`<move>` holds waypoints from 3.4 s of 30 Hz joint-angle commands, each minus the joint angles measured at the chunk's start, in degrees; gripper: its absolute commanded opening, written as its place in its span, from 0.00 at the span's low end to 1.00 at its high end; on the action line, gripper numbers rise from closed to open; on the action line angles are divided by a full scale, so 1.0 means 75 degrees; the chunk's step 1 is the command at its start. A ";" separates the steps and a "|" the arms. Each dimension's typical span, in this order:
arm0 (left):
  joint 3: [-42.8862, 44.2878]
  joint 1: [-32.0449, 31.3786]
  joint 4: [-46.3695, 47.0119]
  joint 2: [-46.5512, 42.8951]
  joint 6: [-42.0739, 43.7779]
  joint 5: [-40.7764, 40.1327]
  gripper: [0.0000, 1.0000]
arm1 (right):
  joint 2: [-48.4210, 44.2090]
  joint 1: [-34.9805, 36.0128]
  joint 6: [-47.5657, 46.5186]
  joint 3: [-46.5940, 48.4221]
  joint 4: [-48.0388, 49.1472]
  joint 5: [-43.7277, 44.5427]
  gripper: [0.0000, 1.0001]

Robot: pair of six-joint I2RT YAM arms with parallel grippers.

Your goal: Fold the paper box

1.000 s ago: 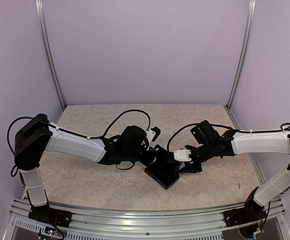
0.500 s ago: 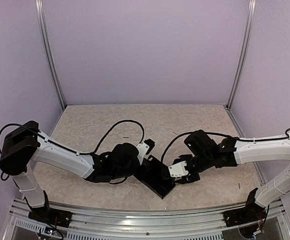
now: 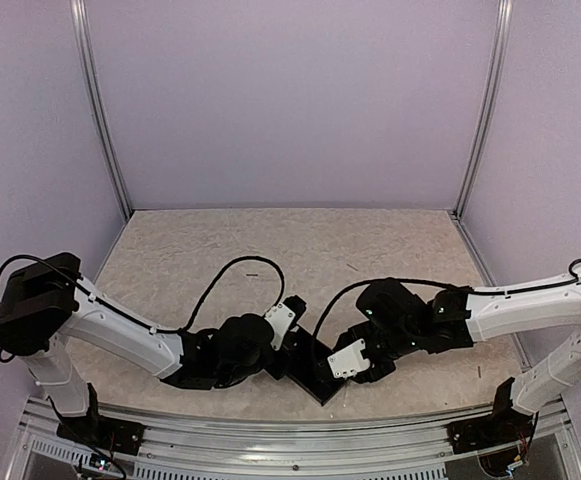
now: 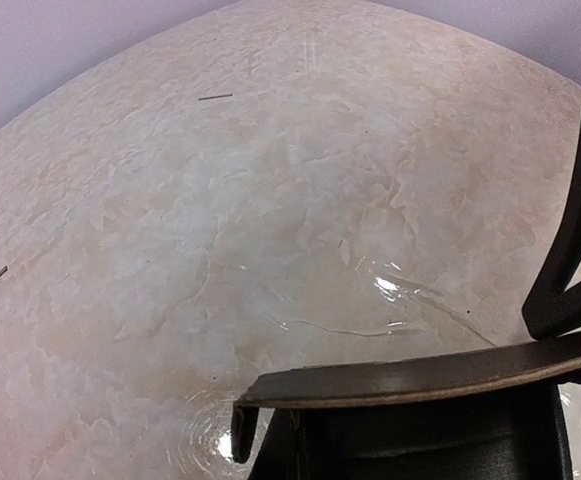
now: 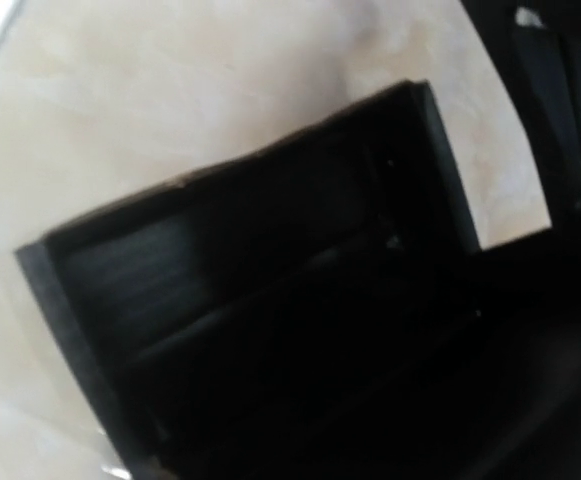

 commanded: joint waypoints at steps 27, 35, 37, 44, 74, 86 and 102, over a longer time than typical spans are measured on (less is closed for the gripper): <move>-0.0577 -0.1712 -0.4896 -0.2436 -0.3018 -0.1132 0.36 | -0.0009 0.0766 -0.0379 -0.0117 -0.0335 0.1560 0.52; -0.1018 -0.1674 -0.5311 -0.2731 -0.5953 0.0681 0.33 | -0.0503 0.0063 -0.0623 0.0025 -0.1216 0.1382 0.54; -0.1220 -0.1598 -0.5008 -0.2740 -0.6135 0.0769 0.31 | -0.0597 -0.0256 -0.0557 0.0311 -0.1389 0.1104 0.53; -0.1294 -0.0768 -0.4004 -0.2030 -0.5483 0.1987 0.24 | 0.0133 -0.0592 -0.0191 0.1599 -0.1420 0.0424 0.34; -0.0062 0.0613 -0.2090 -0.0288 -0.3512 0.2945 0.26 | 0.1612 0.0275 0.0499 0.2454 -0.2163 -0.0420 0.36; -0.0396 0.0718 -0.1769 -0.0450 -0.3420 0.3235 0.26 | 0.0883 -0.0549 0.0463 0.2242 -0.2698 -0.0649 0.42; -0.0605 0.0901 -0.1029 -0.1659 -0.0116 0.2776 0.47 | -0.0113 -0.0651 0.0390 0.1917 -0.3328 -0.0498 0.61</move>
